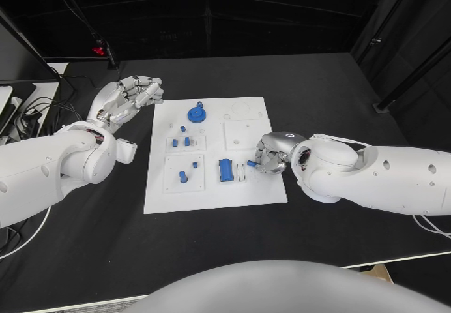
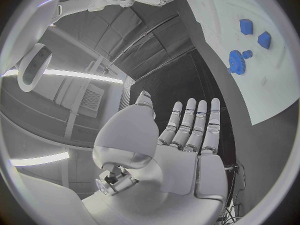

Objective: Assemble the parts on the task board

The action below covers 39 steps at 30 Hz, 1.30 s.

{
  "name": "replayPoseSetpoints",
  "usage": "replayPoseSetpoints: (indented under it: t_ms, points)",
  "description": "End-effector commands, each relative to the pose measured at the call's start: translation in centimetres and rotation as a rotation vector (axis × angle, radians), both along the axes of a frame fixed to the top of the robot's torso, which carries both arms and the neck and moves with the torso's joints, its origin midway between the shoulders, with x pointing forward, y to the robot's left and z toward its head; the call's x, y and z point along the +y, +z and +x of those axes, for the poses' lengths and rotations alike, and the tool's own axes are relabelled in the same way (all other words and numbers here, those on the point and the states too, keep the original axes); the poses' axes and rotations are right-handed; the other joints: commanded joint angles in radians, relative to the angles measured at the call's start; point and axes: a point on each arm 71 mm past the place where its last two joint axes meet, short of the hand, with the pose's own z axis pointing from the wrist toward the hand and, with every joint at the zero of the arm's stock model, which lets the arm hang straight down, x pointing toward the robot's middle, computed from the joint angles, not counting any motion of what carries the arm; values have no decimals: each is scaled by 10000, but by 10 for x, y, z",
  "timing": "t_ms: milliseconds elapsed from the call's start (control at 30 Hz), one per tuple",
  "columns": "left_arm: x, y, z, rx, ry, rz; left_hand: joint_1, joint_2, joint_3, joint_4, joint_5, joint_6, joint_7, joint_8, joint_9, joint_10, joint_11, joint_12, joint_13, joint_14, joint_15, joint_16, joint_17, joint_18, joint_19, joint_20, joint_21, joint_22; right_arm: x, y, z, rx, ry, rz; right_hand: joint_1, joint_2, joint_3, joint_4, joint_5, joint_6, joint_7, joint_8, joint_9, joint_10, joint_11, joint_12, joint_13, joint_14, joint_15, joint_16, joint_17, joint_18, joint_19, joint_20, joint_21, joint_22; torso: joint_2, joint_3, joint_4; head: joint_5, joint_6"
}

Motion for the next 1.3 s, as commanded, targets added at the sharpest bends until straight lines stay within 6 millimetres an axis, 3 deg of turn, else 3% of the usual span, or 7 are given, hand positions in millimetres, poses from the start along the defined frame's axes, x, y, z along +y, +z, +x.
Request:
replayPoseSetpoints:
  t_ms: [33, 433, 733, 1300]
  points:
    - [-1, 1, 0, -17, -77, -67, 0, 92, -64, -17, 42, -62, 1289, 55, -13, 59, 12, 59, -6, 20, 0, 48, -9, -43, -17, -22, 61, -9, -2, -2, -2, 692, -411, 1431, 34, -3, -29, -67, -28, 118, -2, -63, 3, 1059, -48, 25, 2629, 1041, -11, 25, 2634, -75, 1025, 4, 33, 2634, 1, 0, 1, 8, 0]
    - [-1, 1, 0, -15, -78, -66, 0, 92, -64, -17, 42, -62, 1289, 55, -13, 59, 12, 59, -6, 20, 0, 48, -9, -43, -17, -22, 61, -9, -17, -5, 1, 1388, -1231, 2797, 41, 23, -97, -69, 65, 274, 24, -177, -10, 1059, -30, 25, 2629, 1041, 0, 25, 2634, -75, 1025, 8, 33, 2634, 2, -3, 5, 37, 0]
    - [-1, 1, 0, -12, -77, -64, 0, 92, -64, -17, 42, -62, 1289, 55, -13, 59, 12, 59, -6, 20, 0, 48, -9, -43, -17, -22, 61, -9, -25, -8, 3, 1863, -1734, 3849, 63, 43, -139, -77, 126, 346, 20, -241, -15, 1059, -28, 25, 2629, 1041, -1, 25, 2634, -75, 1025, 10, 33, 2634, 0, 4, -1, 143, 0]
    - [0, 1, 1, 2, -58, -53, 0, 92, -64, -17, 42, -62, 1289, 55, -13, 59, 12, 59, -6, 20, 0, 48, -9, -43, -17, -22, 61, -9, -34, -15, -2, 3930, -2950, 6297, 69, 92, -312, -59, 335, 416, 43, -481, -47, 1059, -13, 25, 2629, 1041, 1, 25, 2634, -75, 1025, 12, 33, 2634, -3, -1, -4, 118, 0]
